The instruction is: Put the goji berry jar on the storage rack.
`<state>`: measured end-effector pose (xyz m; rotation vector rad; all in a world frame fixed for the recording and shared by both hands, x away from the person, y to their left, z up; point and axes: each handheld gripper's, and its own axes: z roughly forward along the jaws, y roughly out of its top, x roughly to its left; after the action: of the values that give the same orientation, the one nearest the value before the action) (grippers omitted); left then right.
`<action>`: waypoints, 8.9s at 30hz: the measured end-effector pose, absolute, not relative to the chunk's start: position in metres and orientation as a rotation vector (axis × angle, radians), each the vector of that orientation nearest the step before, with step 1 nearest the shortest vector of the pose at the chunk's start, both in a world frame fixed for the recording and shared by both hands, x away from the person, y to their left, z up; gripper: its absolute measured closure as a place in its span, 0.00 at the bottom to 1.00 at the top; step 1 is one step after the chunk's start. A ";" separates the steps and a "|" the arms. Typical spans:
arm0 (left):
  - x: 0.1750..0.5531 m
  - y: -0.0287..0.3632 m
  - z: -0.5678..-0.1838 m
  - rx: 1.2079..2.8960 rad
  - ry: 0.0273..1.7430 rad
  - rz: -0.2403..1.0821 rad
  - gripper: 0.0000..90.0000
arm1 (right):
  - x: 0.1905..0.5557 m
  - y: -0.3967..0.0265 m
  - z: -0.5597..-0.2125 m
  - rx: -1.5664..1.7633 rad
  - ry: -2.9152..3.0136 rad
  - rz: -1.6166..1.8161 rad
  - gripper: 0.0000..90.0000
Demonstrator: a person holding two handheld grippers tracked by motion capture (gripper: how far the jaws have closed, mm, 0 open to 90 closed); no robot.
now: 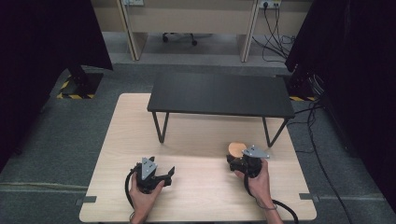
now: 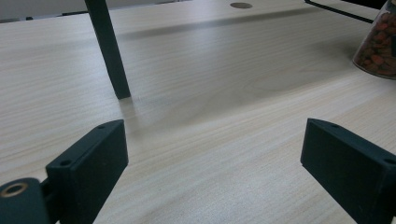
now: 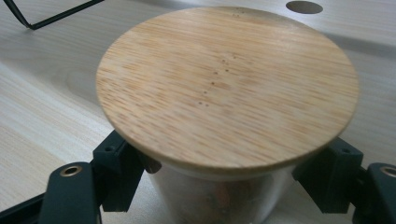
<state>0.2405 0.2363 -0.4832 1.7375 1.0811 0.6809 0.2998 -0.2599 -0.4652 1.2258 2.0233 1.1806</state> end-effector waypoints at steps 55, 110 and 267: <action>0.240 0.235 -0.483 1.742 1.073 0.693 0.07 | 0.265 -0.252 -0.388 1.112 1.972 1.266 0.29; 0.240 0.234 -0.484 1.751 1.051 0.699 0.08 | 0.377 -0.212 -0.255 1.193 1.890 1.117 0.29; 0.239 0.234 -0.485 1.747 1.052 0.709 0.08 | 0.238 -0.294 -0.473 1.404 1.846 1.260 0.02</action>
<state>0.2389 0.2337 -0.4847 1.7472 1.0515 0.7093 0.2379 -0.2944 -0.4735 1.4042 1.8457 1.2601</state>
